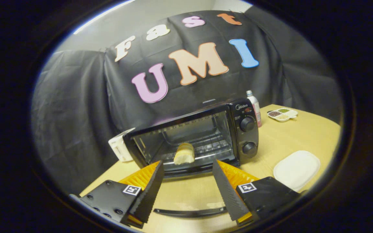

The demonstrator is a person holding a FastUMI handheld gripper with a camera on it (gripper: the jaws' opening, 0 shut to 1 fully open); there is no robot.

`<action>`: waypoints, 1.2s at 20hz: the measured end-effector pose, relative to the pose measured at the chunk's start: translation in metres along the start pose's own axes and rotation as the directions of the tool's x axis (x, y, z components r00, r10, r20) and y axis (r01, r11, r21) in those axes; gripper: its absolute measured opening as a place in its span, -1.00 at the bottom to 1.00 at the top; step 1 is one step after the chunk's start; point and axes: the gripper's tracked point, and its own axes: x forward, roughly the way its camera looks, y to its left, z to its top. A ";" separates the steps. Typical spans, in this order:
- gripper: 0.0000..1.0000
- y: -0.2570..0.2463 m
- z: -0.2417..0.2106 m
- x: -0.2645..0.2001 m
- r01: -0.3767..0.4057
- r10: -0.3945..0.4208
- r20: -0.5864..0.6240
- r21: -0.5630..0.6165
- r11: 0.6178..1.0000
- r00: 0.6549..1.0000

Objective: Open the toaster oven, put the food inside, and close the toaster oven door.

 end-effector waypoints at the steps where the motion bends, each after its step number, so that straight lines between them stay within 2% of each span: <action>1: 0.88 0.002 -0.009 -0.007 0.000 0.000 -0.010 -0.032 0.999 1.000; 4: 0.94 0.006 -0.036 -0.027 -0.006 0.003 -0.050 -0.074 0.997 0.999; 11: 0.94 0.002 -0.082 -0.049 0.009 -0.019 -0.125 -0.077 0.997 0.992; 15: 0.95 -0.012 -0.099 -0.047 0.057 -0.076 -0.142 -0.135 0.989 0.987; 18: 0.94 -0.020 -0.104 -0.043 0.094 -0.116 -0.133 -0.165 0.982 0.984; 24: 0.91 -0.018 -0.100 -0.042 0.109 -0.129 -0.116 -0.168 0.980 0.985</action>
